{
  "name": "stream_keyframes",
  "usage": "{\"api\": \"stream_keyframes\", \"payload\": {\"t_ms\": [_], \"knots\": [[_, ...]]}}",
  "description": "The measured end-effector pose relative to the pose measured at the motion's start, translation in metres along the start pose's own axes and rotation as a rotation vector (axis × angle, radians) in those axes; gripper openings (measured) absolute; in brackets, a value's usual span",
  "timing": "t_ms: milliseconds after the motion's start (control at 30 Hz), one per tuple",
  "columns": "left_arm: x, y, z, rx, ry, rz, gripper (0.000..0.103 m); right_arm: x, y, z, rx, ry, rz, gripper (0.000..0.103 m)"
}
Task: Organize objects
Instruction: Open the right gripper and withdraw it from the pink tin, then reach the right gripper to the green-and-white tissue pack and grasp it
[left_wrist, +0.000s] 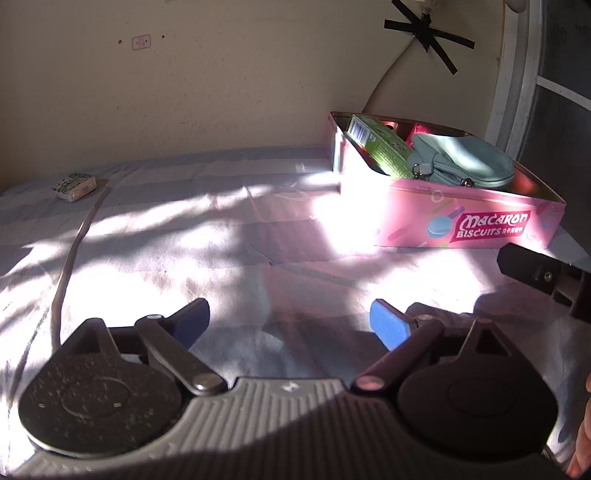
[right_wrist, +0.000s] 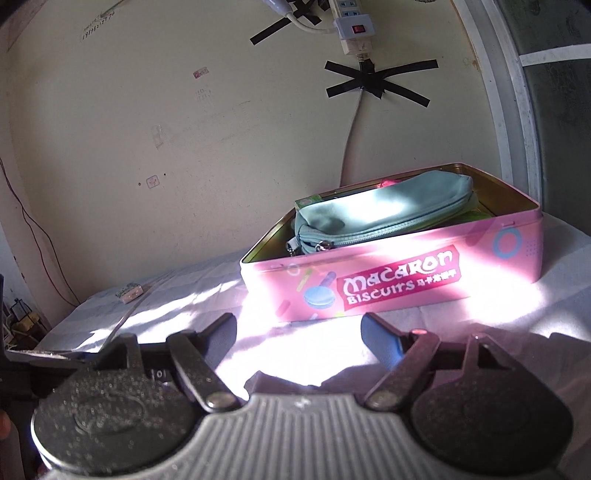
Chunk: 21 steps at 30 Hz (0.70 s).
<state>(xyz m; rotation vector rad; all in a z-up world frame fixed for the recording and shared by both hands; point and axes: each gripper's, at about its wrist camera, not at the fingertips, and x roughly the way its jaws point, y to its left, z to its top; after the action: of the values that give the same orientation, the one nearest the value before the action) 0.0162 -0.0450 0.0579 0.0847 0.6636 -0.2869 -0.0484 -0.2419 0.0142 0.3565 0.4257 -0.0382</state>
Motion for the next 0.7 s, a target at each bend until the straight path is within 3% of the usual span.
{"api": "stream_keyframes", "payload": {"t_ms": [333, 700], "knots": [[-0.0017, -0.0012, -0.0028, 0.002, 0.013, -0.001, 0.097, -0.0024, 0.0037, -0.001, -0.009, 0.009, 0.016, 0.095], [0.0016, 0.0017, -0.0059, -0.001, 0.032, 0.006, 0.098, 0.0025, 0.0042, -0.004, -0.005, 0.039, 0.019, 0.098]]}}
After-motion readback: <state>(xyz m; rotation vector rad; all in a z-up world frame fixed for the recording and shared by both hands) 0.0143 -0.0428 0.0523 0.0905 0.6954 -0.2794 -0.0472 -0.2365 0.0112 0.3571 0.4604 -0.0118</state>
